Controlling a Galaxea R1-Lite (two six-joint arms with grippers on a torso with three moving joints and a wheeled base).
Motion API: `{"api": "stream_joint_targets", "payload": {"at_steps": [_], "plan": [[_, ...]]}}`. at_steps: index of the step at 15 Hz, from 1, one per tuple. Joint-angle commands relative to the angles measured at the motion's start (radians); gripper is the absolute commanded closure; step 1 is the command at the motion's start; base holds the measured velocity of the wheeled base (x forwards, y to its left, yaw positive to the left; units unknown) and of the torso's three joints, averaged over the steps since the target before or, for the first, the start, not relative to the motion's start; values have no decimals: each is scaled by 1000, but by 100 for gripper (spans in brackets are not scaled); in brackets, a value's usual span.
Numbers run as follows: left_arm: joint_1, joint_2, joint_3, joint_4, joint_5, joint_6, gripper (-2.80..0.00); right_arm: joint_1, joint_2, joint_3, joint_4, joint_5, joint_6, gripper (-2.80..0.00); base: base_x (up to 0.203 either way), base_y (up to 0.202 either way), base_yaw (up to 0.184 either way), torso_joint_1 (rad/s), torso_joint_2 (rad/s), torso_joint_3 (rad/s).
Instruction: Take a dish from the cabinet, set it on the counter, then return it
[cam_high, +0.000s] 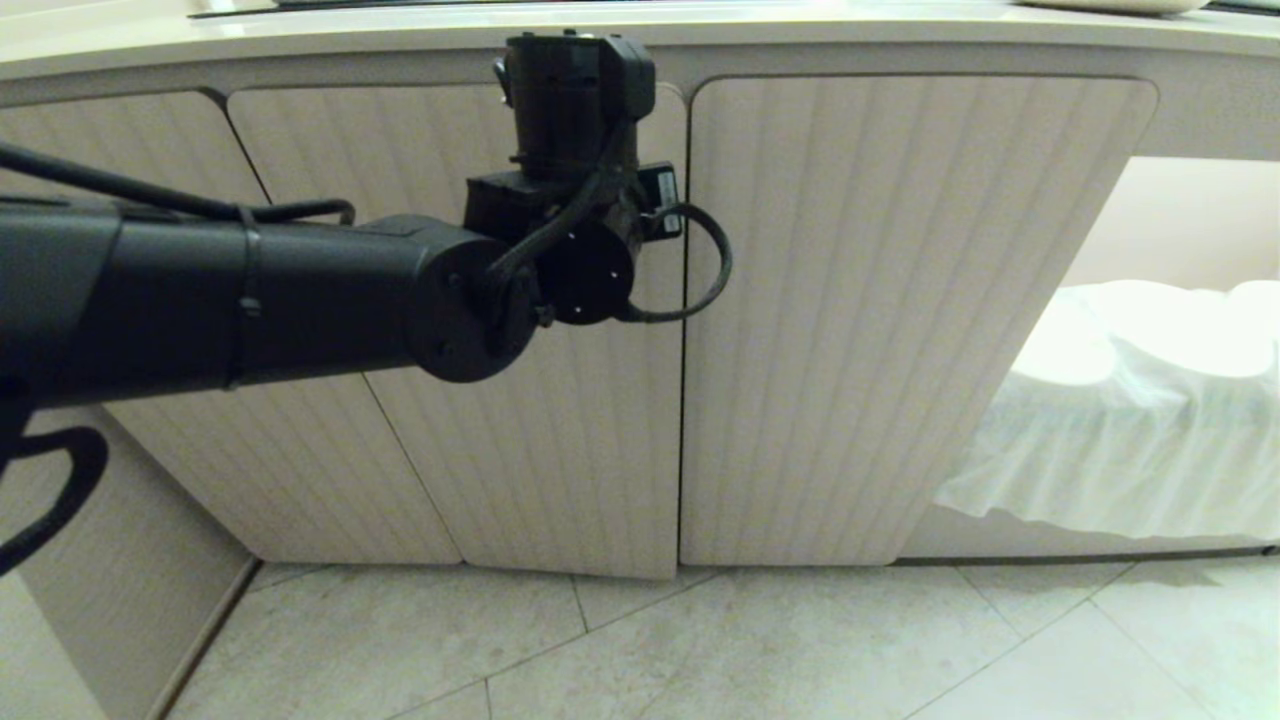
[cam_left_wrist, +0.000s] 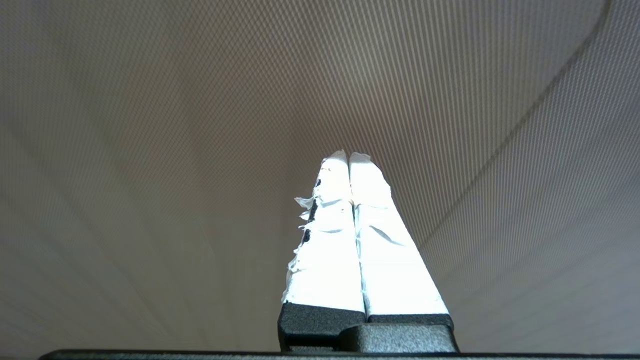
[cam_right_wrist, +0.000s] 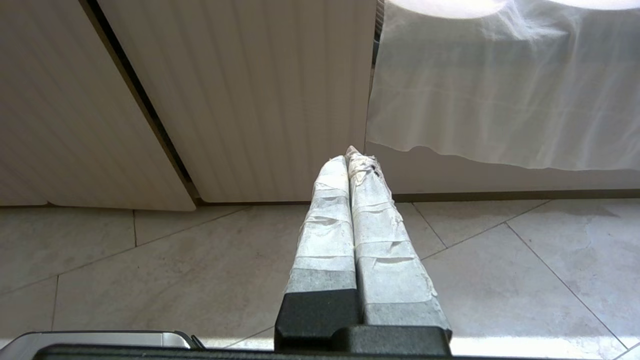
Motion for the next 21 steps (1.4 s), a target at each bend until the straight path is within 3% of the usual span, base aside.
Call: {"api": "stream_joint_targets", "payload": {"at_steps": [1,15,19,21], "plan": [[4,0,0,-3,4,-2,0,0,0,0,-1,0,0,0,0,0,0,0,0,0],[43,44,-71,0,25,17,0,0,0,0,-1,0,0,0,0,0,0,0,0,0],[38,-15,-48,11,47,23,0,0,0,0,-1,0,0,0,0,0,0,0,0,0],[34,-82,24,6,47,52,0,0,0,0,-1,0,0,0,0,0,0,0,0,0]]}}
